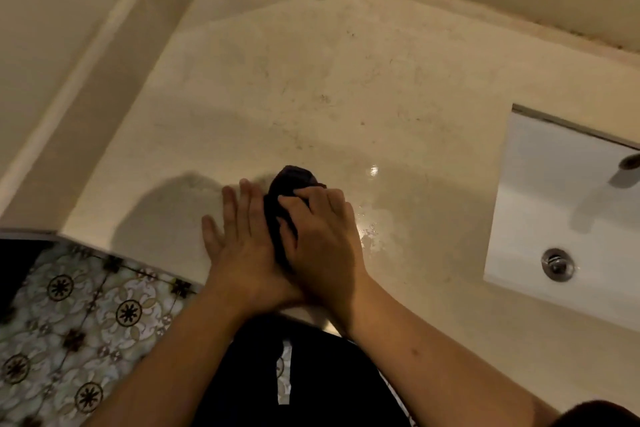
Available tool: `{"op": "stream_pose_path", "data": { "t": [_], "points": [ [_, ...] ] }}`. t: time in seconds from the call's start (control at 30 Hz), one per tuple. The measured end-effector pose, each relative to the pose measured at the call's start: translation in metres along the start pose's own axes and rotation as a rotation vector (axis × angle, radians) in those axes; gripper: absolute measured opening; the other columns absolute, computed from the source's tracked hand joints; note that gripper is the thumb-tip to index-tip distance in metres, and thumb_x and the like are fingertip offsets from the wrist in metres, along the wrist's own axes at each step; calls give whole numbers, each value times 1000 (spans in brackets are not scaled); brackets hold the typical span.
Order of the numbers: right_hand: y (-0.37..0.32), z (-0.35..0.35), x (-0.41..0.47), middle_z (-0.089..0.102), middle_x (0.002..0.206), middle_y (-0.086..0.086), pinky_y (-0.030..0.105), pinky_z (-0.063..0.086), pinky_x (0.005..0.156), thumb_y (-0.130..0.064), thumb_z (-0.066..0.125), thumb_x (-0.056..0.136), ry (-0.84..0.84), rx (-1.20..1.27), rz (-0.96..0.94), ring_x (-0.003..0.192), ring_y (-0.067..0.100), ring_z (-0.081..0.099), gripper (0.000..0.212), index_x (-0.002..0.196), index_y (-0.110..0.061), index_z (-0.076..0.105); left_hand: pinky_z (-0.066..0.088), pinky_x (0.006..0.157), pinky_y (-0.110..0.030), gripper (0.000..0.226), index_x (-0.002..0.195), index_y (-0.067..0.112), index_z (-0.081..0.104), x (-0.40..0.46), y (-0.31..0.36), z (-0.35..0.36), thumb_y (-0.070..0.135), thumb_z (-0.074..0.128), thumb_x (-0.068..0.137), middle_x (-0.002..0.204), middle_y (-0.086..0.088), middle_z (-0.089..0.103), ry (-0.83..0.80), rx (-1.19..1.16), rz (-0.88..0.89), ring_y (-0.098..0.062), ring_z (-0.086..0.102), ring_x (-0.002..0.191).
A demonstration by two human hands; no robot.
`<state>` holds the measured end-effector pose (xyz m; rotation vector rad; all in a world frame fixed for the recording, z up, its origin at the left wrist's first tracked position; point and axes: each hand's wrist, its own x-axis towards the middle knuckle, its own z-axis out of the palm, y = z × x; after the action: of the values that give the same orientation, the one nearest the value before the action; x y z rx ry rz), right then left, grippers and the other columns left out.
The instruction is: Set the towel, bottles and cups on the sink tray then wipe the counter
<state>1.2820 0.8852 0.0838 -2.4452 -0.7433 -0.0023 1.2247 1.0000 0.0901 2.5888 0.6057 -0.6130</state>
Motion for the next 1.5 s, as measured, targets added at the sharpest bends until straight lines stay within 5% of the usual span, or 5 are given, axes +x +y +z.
{"op": "stream_pose_path", "data": {
  "t": [0.23, 0.6, 0.73, 0.93, 1.5],
  "points": [
    [67, -29, -35, 70, 109, 9, 40, 43, 80, -27, 67, 87, 4, -84, -19, 99, 33, 56, 32, 116, -15, 75, -14, 113, -63, 178, 136, 22, -50, 6, -1, -2, 102, 44, 8, 147, -1, -54, -87, 117, 26, -25, -53, 132],
    [134, -130, -59, 70, 111, 18, 55, 49, 92, -20, 51, 102, 289, -277, 638, 102, 39, 61, 28, 120, -6, 67, -23, 107, -64, 179, 142, 14, -43, -3, -4, -12, 101, 52, 18, 145, -13, -55, -140, 128, 103, -36, -54, 129],
    [50, -99, -42, 64, 107, 0, 28, 46, 83, -29, 54, 100, 355, -41, 475, 104, 21, 58, 29, 122, -17, 67, -25, 106, -63, 176, 147, 15, -34, -8, -10, -8, 102, 48, 19, 152, -12, -46, -60, 77, 172, -34, -53, 132],
    [-31, -13, -26, 68, 106, 7, 41, 45, 85, -20, 64, 95, 58, -1, 141, 98, 26, 56, 25, 118, -14, 70, -23, 110, -64, 141, 154, 15, -18, -5, -13, 2, 69, 64, 54, 160, -8, -34, 35, 31, 206, -31, -46, 138],
    [101, -110, -90, 58, 131, 8, 44, 46, 94, -41, 53, 99, -76, -190, 273, 113, 28, 52, 41, 135, -22, 58, -13, 117, -52, 157, 157, 28, -6, -21, 2, -9, 84, 76, 35, 165, 2, -23, -8, 39, 79, -21, -29, 148]
  ]
}}
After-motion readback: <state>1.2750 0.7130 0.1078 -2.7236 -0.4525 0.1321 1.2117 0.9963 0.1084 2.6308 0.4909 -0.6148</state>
